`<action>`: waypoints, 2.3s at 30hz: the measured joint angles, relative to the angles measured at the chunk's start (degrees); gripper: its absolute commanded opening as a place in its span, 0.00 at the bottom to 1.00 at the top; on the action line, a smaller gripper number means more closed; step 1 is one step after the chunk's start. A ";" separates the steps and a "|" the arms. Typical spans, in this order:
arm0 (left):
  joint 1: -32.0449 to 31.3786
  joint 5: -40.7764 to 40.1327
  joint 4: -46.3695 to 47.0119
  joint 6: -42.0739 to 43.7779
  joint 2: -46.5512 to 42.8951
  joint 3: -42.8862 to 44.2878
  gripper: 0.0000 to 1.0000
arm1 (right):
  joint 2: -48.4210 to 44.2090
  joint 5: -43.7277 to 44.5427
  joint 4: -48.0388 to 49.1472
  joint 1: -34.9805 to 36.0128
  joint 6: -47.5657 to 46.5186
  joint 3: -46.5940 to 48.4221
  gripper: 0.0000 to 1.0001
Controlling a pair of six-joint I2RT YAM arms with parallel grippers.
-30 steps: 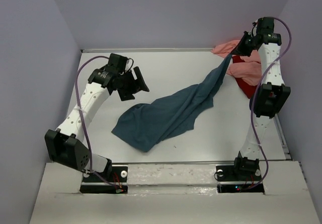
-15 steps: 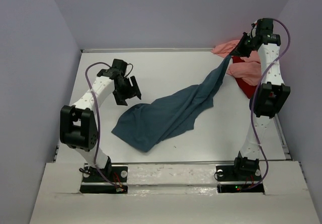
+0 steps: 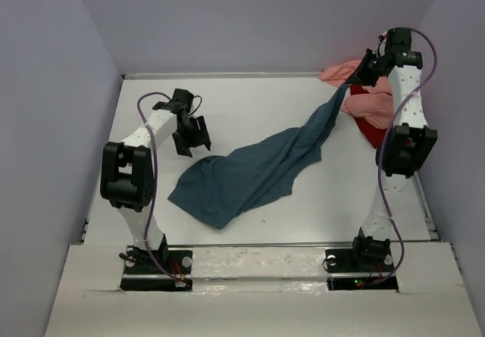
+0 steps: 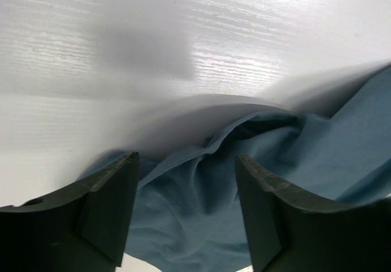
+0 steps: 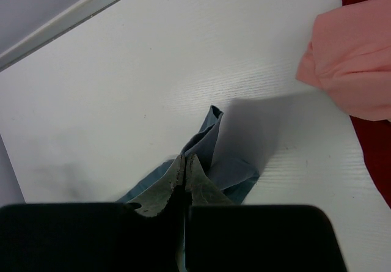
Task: Fold and stack the t-shirts
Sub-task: Flatten out the tshirt
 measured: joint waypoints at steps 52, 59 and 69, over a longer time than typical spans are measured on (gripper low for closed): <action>-0.17 3.34 0.37 -1.95 6.27 22.80 0.00 | -4.90 -5.51 2.78 0.48 1.44 -11.67 0.00; -0.17 0.96 1.07 -5.03 11.23 41.33 0.00 | -16.83 -7.67 3.61 3.67 2.01 -24.94 0.00; -0.09 -6.49 2.43 -7.41 9.90 42.66 0.00 | -24.33 -6.45 2.99 6.27 1.99 -26.58 0.00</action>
